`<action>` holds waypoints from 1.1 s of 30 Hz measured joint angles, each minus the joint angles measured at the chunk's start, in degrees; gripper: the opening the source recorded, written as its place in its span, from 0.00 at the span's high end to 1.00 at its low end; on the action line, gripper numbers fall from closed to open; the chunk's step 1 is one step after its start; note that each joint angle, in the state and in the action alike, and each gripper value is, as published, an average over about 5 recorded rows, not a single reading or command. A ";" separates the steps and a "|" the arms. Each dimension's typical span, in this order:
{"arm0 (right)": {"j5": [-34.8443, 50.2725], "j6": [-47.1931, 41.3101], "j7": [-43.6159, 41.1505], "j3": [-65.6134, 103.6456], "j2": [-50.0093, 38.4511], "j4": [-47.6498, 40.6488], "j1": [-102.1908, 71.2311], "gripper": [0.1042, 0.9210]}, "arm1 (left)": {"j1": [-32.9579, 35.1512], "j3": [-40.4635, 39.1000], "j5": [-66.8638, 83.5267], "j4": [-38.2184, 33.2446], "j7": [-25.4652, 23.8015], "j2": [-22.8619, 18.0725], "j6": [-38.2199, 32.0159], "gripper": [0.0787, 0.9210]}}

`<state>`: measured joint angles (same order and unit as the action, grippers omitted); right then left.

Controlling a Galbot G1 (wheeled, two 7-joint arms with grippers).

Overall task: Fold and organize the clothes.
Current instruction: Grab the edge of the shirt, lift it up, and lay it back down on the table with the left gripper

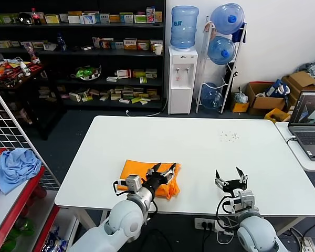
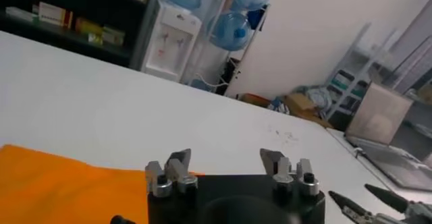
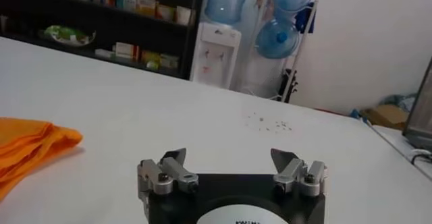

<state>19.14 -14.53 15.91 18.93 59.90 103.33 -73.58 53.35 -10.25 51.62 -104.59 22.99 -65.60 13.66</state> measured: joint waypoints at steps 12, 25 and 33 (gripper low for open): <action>0.29 1.73 -1.71 -0.63 -0.22 -2.08 0.80 0.12 | 1.34 5.96 -0.49 4.03 -9.38 12.45 3.60 0.12; 1.26 1.80 -1.87 0.12 -1.48 -1.86 0.67 0.12 | -1.91 9.22 3.67 13.60 -18.70 15.24 9.72 0.12; 1.49 1.65 -1.86 0.23 -1.73 -1.66 0.91 0.12 | -3.41 9.18 5.17 16.43 -20.94 14.23 11.67 0.22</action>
<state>20.62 -12.88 14.04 19.16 58.17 101.67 -72.67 49.94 -1.07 56.79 -88.16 2.05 -51.37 25.33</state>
